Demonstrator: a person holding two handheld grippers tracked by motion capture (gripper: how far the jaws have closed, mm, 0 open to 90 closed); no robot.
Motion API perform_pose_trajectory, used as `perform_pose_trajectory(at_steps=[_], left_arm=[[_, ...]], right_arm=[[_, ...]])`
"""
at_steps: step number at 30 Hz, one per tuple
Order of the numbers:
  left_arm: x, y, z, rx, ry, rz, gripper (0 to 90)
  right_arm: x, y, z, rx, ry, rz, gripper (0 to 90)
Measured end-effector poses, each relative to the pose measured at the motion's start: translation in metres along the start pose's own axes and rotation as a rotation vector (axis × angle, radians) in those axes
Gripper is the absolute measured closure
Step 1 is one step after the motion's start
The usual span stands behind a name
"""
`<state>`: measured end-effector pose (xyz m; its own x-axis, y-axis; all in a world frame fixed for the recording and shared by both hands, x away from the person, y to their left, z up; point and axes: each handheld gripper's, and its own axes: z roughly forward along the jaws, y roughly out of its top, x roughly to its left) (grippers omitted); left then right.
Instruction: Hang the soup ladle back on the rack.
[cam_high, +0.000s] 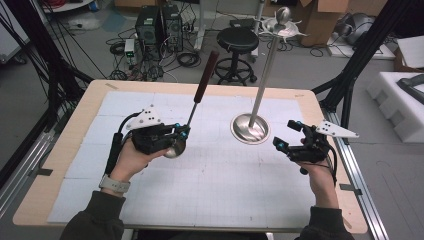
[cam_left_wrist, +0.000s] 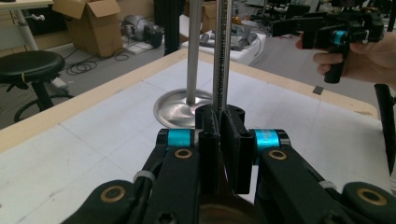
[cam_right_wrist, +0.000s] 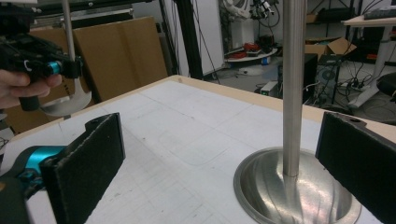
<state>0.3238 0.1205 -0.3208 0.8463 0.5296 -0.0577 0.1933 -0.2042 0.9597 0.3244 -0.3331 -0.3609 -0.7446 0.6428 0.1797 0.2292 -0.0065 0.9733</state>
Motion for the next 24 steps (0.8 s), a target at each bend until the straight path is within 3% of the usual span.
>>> perform_pose_trajectory(at_steps=[5, 8, 18, 24], left_arm=[[0.0, 0.012, 0.007, -0.003, 0.013, 0.011, 84.6], [0.0, 0.019, 0.015, -0.01, -0.003, 0.001, 84.6], [0.006, 0.039, 0.048, 0.034, -0.004, 0.008, 84.6], [0.008, 0.05, 0.058, 0.037, -0.036, 0.005, 84.6]], right_arm=[[-0.001, 0.0, -0.001, -0.006, -0.001, 0.0, 0.0], [-0.001, 0.0, -0.001, -0.005, 0.0, 0.002, 0.0], [-0.003, 0.002, -0.005, -0.027, 0.009, 0.012, 0.0], [-0.003, 0.002, -0.005, -0.032, 0.016, 0.018, 0.0]])
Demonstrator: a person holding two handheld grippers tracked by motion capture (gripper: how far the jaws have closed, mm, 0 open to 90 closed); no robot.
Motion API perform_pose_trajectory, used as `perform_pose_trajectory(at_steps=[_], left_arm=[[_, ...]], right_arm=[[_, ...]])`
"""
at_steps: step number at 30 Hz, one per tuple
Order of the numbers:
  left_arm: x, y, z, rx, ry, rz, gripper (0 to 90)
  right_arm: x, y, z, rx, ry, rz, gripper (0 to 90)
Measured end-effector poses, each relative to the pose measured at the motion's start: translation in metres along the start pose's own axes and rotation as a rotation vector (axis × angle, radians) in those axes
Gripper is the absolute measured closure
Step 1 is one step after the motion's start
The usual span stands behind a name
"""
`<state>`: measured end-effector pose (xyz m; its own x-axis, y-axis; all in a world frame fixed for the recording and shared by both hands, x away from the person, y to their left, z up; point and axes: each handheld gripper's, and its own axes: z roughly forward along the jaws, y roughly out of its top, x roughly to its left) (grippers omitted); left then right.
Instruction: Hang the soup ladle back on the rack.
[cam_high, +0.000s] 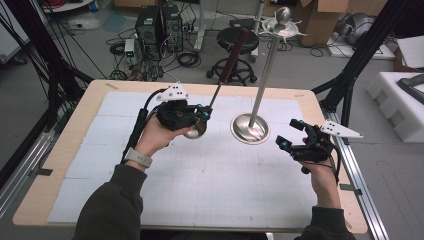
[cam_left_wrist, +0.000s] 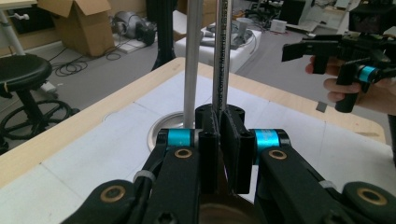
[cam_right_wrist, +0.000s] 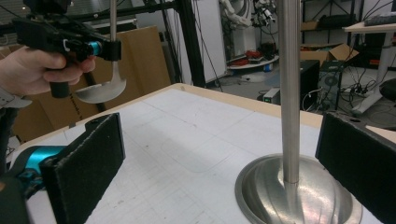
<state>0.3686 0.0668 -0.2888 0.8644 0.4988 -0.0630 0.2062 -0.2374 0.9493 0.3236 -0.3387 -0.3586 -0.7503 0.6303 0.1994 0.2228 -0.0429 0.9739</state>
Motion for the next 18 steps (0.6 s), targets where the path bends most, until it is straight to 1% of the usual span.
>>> perform_pose_trajectory(at_steps=[2, 3, 5, 9, 18], left_arm=[[0.0, 0.004, 0.003, -0.003, -0.004, -0.001, 84.6], [0.0, 0.006, 0.004, 0.004, -0.002, 0.0, 84.6], [0.002, 0.01, 0.008, 0.019, 0.01, 0.006, 84.6], [0.003, 0.016, 0.015, 0.023, 0.019, 0.003, 84.6], [0.005, 0.017, 0.026, 0.045, 0.03, 0.004, 84.6]], right_arm=[[0.0, 0.0, 0.0, 0.001, 0.002, -0.002, 0.0], [0.0, 0.0, 0.0, 0.001, 0.002, -0.001, 0.0], [0.0, 0.0, 0.0, 0.0, 0.002, -0.003, 0.0], [0.0, 0.0, 0.0, -0.001, 0.004, 0.0, 0.0], [-0.001, -0.001, -0.002, -0.01, 0.006, 0.003, 0.0]])
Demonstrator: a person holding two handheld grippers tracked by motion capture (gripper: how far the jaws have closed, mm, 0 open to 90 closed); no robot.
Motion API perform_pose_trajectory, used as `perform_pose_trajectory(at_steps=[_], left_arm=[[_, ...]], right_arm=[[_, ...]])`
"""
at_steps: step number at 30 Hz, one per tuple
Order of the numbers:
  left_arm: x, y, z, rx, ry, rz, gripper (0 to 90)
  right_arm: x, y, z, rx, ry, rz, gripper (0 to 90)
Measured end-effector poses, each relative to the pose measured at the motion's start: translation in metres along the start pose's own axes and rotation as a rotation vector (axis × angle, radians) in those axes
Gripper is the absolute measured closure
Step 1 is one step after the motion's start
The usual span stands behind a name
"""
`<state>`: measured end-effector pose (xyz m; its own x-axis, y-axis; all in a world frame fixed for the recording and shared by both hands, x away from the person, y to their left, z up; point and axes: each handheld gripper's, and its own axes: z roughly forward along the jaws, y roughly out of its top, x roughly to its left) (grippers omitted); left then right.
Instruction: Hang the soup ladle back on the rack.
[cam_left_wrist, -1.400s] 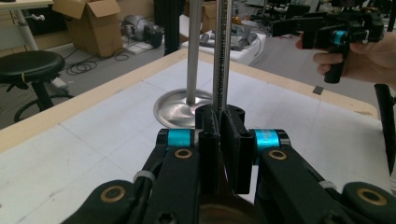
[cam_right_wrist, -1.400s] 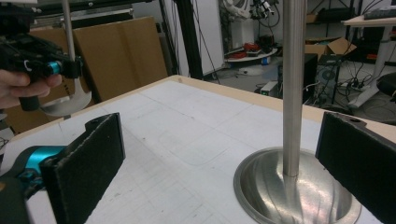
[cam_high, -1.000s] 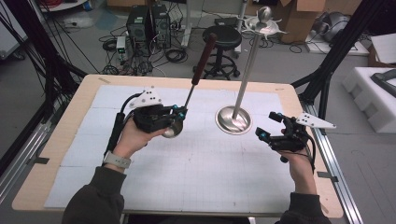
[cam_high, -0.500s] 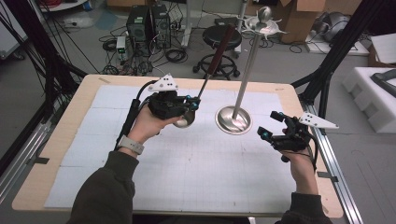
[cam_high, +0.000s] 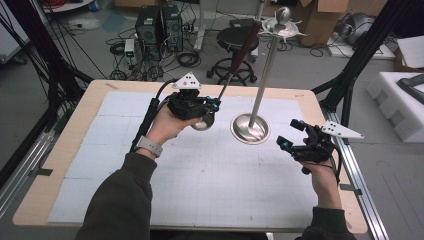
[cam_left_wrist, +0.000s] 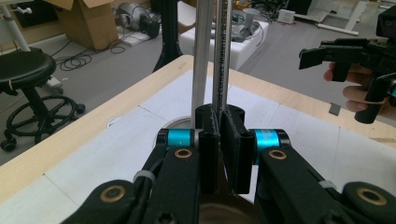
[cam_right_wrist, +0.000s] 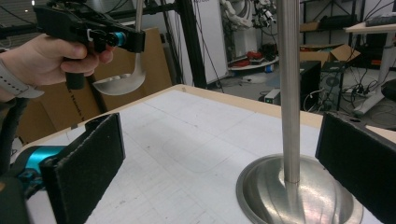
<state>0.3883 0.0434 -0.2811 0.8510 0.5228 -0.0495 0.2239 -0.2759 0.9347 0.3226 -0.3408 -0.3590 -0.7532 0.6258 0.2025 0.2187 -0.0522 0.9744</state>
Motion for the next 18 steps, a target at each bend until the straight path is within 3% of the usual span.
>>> perform_pose_trajectory(at_steps=[18], left_arm=[[0.001, 0.004, 0.029, 0.034, 0.007, -0.013, 84.6]], right_arm=[[-0.002, 0.0, -0.004, -0.009, -0.002, 0.008, 0.0]])
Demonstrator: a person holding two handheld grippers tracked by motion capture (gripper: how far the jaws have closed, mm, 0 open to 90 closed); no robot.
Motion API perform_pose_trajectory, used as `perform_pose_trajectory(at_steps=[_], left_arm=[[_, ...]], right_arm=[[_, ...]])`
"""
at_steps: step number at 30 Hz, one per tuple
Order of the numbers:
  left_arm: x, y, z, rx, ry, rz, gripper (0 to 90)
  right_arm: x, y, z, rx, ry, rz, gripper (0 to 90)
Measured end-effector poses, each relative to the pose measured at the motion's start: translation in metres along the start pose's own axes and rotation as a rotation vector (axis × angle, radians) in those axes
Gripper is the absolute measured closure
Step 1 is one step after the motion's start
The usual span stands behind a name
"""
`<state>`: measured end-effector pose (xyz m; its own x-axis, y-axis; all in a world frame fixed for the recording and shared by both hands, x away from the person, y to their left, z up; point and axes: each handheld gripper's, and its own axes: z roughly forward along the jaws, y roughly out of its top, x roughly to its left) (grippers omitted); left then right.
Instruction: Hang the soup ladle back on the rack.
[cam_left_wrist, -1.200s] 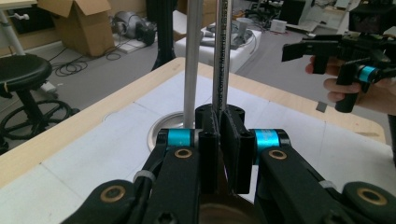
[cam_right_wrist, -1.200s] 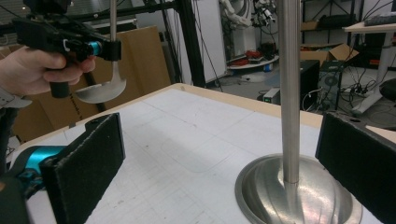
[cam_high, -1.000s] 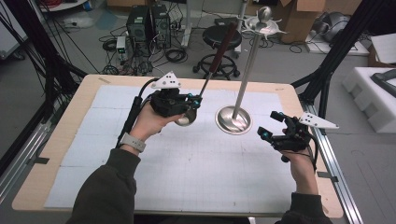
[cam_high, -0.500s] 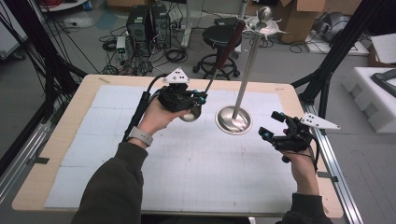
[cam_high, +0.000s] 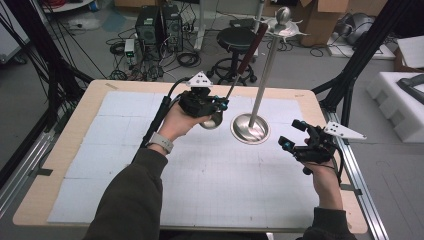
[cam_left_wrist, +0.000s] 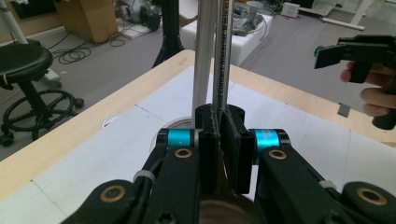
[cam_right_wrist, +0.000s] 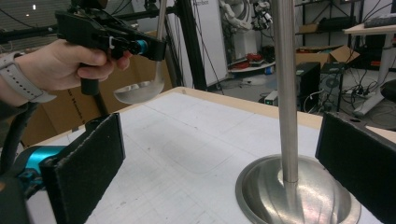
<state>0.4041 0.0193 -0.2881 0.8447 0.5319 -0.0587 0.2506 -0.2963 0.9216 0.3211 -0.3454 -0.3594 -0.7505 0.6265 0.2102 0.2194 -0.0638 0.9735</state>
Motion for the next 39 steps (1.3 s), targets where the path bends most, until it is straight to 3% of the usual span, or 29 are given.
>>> perform_pose_trajectory(at_steps=[12, 16, 22, 25, 27, 28, 30, 32, 34, 36, 39], left_arm=[[-0.001, 0.005, 0.028, 0.036, 0.006, -0.02, 84.5], [-0.002, 0.004, 0.038, 0.032, -0.004, -0.044, 84.3], [-0.003, 0.005, 0.046, 0.036, -0.015, -0.061, 84.2], [-0.003, 0.005, 0.047, 0.032, -0.006, -0.05, 83.4], [-0.003, 0.005, 0.046, 0.012, -0.024, -0.053, 71.9], [-0.003, 0.006, 0.043, 0.015, -0.02, -0.046, 68.4], [-0.004, 0.006, 0.039, 0.027, -0.05, -0.067, 65.1], [-0.007, 0.004, 0.032, 0.006, -0.061, -0.036, 60.0], [-0.008, 0.002, 0.026, -0.011, -0.091, -0.03, 51.7], [-0.008, -0.002, 0.019, -0.037, -0.092, -0.002, 42.9], [-0.006, -0.007, 0.007, -0.062, -0.083, 0.001, 23.2]], right_arm=[[-0.001, -0.001, -0.001, 0.0, 0.0, 0.003, 0.0], [-0.002, -0.002, -0.002, 0.0, -0.001, 0.008, 0.0], [-0.001, -0.002, -0.004, -0.003, -0.004, 0.01, 0.0], [-0.001, -0.002, -0.004, -0.003, -0.001, 0.002, 0.0], [-0.001, -0.002, -0.005, -0.003, -0.001, 0.001, 0.0], [-0.002, -0.002, -0.005, -0.006, -0.002, -0.002, 0.0], [-0.001, -0.002, -0.006, -0.006, 0.0, 0.002, 0.0], [-0.001, -0.002, -0.006, -0.003, -0.002, -0.005, 0.0], [0.0, -0.002, -0.006, 0.003, 0.001, -0.004, 0.0], [0.001, -0.003, -0.006, 0.004, 0.0, -0.007, 0.0], [0.002, -0.003, -0.005, 0.01, -0.001, -0.012, 0.0]])
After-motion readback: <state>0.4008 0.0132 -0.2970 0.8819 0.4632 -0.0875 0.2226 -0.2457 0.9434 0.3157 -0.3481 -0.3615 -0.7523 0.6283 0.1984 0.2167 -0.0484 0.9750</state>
